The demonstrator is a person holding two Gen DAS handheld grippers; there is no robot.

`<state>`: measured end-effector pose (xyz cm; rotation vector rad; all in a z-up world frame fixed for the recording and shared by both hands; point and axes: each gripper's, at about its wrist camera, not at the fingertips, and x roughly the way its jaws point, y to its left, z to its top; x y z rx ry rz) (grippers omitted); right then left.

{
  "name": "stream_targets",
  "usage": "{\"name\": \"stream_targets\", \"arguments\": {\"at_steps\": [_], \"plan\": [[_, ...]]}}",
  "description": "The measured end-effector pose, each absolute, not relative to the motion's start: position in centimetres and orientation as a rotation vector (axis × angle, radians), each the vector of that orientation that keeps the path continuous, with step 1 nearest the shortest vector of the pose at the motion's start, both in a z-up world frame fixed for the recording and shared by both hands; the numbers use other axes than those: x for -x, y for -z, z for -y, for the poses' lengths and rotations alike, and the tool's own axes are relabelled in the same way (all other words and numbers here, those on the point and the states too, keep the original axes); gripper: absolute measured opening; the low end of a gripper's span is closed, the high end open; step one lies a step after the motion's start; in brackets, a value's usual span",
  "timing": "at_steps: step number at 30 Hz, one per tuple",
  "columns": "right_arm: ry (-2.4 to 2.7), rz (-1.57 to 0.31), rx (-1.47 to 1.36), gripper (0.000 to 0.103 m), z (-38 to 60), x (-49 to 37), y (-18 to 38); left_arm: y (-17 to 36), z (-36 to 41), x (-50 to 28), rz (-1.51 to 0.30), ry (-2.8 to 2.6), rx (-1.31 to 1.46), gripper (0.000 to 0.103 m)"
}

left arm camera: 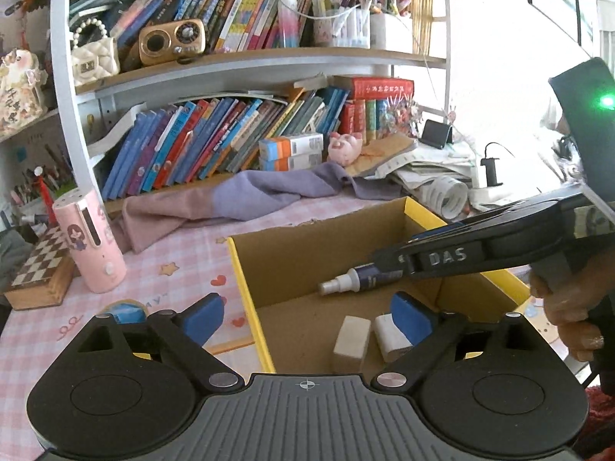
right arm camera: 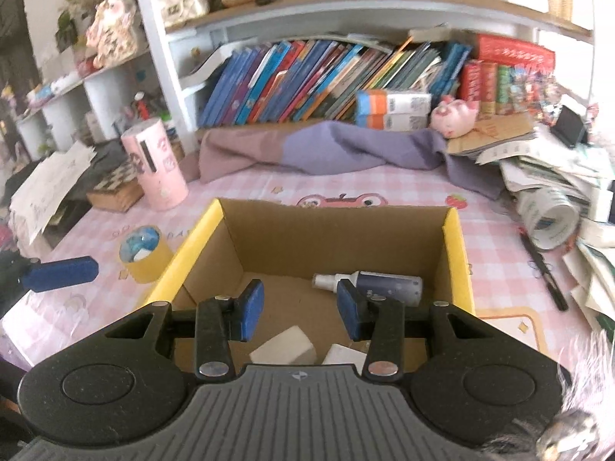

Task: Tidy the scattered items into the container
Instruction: 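Withdraw both open tools up and back from the yellow box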

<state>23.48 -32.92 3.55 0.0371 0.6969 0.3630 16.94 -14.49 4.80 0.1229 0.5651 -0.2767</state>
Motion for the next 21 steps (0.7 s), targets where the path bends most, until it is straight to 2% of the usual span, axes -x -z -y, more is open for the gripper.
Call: {"name": "stream_targets", "arguments": {"at_steps": [21], "plan": [[-0.055, -0.62, -0.091, 0.04, 29.1, -11.5, -3.5, -3.4, 6.9, -9.6, -0.618, 0.361, -0.095, 0.099]]}}
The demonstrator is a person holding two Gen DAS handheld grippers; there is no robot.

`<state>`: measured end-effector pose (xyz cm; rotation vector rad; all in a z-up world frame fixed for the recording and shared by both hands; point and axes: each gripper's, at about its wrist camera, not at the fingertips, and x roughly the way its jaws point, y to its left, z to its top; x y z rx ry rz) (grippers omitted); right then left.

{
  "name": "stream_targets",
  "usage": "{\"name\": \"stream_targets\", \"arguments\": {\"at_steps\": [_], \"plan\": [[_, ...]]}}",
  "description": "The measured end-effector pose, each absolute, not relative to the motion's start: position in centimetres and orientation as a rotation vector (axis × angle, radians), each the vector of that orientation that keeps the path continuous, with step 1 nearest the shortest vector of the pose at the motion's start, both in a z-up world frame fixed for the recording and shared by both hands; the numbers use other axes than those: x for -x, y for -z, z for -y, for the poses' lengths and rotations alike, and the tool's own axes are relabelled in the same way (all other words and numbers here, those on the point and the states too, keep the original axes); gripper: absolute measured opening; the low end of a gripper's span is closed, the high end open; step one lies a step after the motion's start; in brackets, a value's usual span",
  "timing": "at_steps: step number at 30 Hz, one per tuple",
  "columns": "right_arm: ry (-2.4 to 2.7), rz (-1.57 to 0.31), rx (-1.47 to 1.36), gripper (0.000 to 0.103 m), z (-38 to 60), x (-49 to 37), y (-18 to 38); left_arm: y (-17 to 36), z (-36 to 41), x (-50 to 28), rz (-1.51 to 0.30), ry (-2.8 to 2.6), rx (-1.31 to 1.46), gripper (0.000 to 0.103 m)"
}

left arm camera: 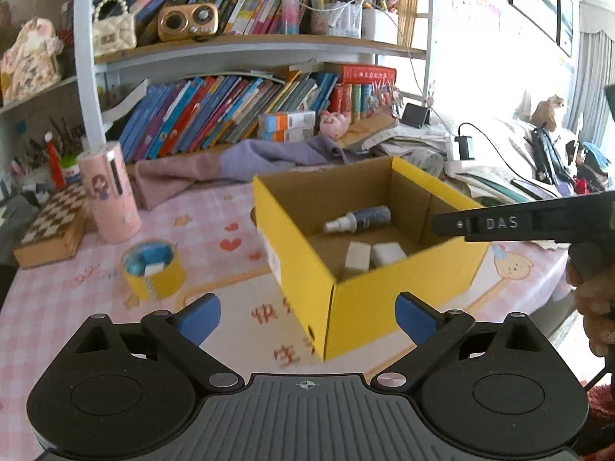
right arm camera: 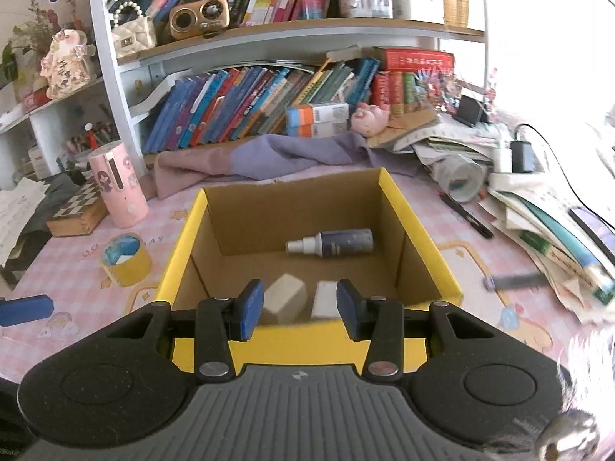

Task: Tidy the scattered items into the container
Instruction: 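Withdraw both open tools up and back from the yellow box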

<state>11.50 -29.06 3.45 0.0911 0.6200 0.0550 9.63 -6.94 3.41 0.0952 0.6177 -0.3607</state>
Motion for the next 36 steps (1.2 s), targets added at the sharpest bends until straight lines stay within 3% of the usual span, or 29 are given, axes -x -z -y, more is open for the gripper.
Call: {"name": "stream_targets", "arguments": {"at_steps": [12, 36], "plan": [[0.0, -0.672, -0.121, 0.04, 26.6, -5.9, -1.7, -2.5, 4.0, -6.0, -0.668, 0.36, -0.104, 0.099], [-0.205, -0.826, -0.007, 0.046, 19.9, -3.8, 1.1, -1.1, 0.3, -2.6, -0.73, 0.268, -0.061, 0.099]]}}
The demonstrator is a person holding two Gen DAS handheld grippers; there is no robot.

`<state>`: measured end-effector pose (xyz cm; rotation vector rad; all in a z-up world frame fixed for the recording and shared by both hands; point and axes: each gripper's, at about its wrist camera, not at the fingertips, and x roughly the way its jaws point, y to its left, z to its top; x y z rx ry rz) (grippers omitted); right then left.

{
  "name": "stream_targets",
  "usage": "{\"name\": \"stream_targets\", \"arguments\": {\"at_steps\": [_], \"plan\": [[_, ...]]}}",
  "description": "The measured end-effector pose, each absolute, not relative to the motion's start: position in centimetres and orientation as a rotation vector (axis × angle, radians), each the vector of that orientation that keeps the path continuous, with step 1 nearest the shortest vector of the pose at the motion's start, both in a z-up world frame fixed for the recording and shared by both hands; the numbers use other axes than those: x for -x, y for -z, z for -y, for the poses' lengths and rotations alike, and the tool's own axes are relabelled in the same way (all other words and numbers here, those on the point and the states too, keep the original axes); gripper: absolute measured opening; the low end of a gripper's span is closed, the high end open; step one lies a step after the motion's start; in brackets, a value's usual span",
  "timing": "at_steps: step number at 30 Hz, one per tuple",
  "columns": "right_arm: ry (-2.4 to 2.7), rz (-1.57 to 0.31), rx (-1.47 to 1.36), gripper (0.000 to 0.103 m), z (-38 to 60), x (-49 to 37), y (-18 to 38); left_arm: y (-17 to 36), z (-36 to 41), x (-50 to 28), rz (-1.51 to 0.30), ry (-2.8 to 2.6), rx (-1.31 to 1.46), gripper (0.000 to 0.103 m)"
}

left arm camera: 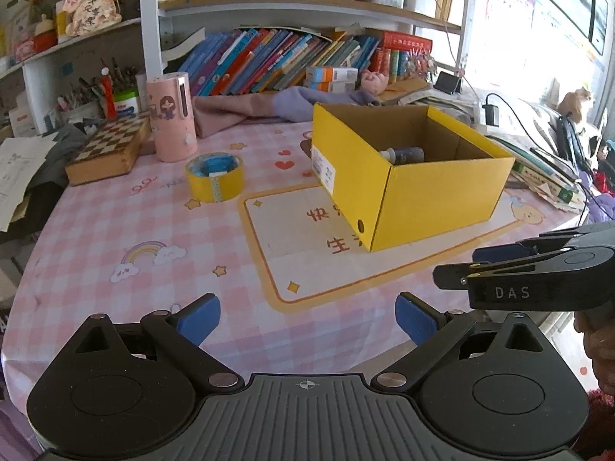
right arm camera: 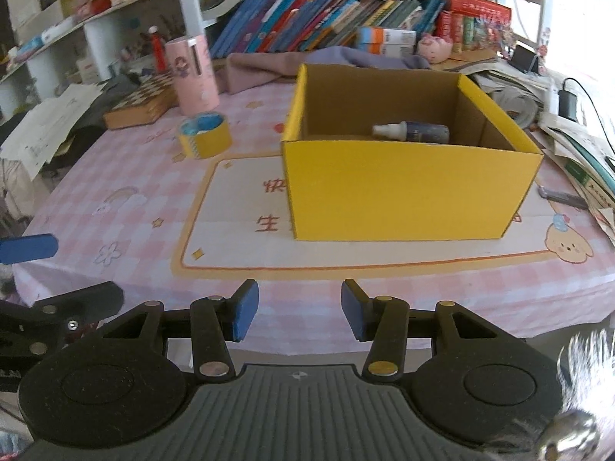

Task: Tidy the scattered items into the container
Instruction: 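Withdraw both open tools up and back from the yellow box, then move both tools toward the yellow tape roll and white plug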

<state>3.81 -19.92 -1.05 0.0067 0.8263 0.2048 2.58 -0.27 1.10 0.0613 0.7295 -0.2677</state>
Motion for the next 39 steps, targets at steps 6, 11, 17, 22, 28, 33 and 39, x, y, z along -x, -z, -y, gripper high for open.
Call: {"name": "stream_targets", "arguments": {"at_steps": [6, 11, 17, 22, 28, 33, 39], "plan": [[-0.243, -0.839, 0.011, 0.046, 18.7, -3.6, 1.3, -0.7, -0.5, -2.5, -0.747, 0.256, -0.047, 0.099], [-0.277, -0.851, 0.032, 0.046, 17.6, -3.6, 1.4, -0.7, -1.1, -2.5, -0.749, 0.246, -0.03, 0.099], [-0.302, -0.846, 0.062, 0.046, 16.7, -3.6, 1.2, -0.8, -1.3, -2.8, -0.736, 0.258, -0.025, 0.1], [-0.301, -0.838, 0.057, 0.047, 16.6, -3.7, 1.0, -0.9, -1.5, -2.7, -0.728, 0.258, -0.036, 0.1], [-0.323, -0.835, 0.058, 0.047, 15.7, -4.0, 1.0, -1.0, -2.5, -2.3, -0.726, 0.231, -0.036, 0.1], [-0.381, -0.832, 0.081, 0.047, 14.0, -4.5, 1.0, -1.2, -4.0, -2.1, -0.72, 0.174, -0.021, 0.1], [-0.424, -0.829, 0.095, 0.047, 12.3, -5.3, 0.9, -1.3, -5.1, -2.1, -0.717, 0.136, -0.014, 0.1]]}}
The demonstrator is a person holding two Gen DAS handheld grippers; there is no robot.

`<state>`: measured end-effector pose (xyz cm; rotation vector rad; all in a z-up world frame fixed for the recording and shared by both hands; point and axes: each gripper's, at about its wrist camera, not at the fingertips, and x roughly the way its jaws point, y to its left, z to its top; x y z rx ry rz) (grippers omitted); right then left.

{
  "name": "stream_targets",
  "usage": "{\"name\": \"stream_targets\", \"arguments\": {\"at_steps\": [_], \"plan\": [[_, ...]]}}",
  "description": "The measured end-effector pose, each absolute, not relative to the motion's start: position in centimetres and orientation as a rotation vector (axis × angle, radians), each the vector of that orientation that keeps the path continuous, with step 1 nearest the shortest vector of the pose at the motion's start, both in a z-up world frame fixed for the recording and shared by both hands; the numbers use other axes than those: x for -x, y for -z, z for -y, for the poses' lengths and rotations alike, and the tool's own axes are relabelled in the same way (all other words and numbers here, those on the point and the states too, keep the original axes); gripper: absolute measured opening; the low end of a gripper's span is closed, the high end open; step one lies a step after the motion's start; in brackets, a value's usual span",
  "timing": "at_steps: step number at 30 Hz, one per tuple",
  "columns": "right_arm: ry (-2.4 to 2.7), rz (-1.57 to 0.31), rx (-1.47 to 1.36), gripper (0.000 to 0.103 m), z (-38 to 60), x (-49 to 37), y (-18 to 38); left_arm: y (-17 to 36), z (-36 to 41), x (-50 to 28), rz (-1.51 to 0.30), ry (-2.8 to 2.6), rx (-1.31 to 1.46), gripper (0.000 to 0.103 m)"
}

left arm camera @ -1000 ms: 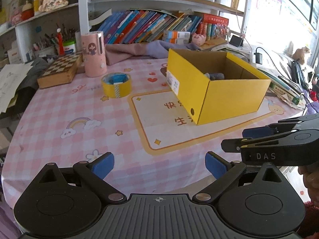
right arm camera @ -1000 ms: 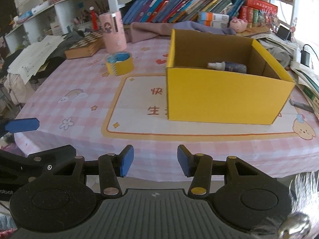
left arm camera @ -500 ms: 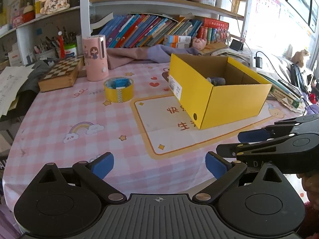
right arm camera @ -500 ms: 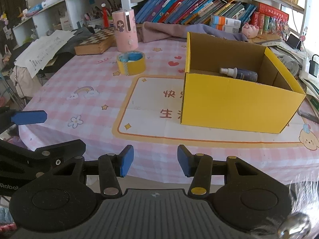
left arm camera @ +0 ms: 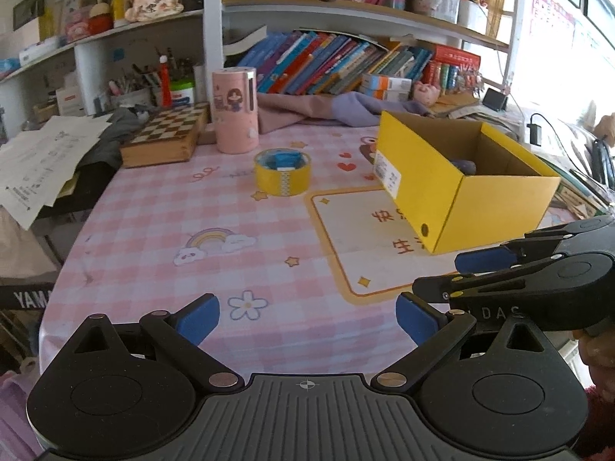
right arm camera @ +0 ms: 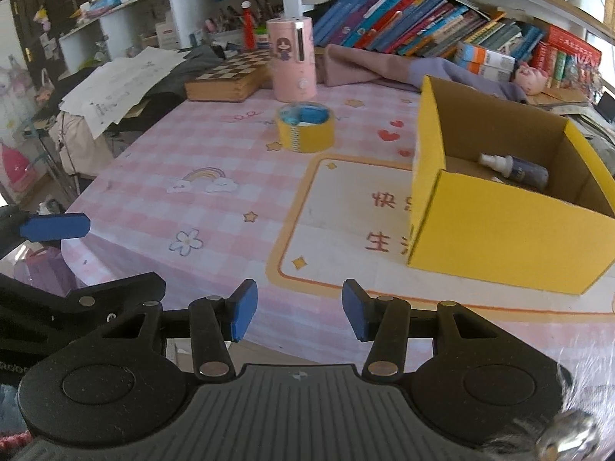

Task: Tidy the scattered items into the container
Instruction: 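Move both tools toward the yellow tape roll and white plug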

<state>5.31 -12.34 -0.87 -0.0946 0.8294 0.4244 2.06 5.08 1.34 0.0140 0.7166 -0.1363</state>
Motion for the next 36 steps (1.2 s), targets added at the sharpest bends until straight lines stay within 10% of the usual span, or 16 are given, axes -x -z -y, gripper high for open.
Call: {"name": "stream_targets", "arguments": {"at_steps": [36], "plan": [[-0.476, -0.786, 0.055, 0.054, 9.8, -21.5, 0.4, 0.4, -5.7, -14.7, -0.734, 0.111, -0.026, 0.1]]}}
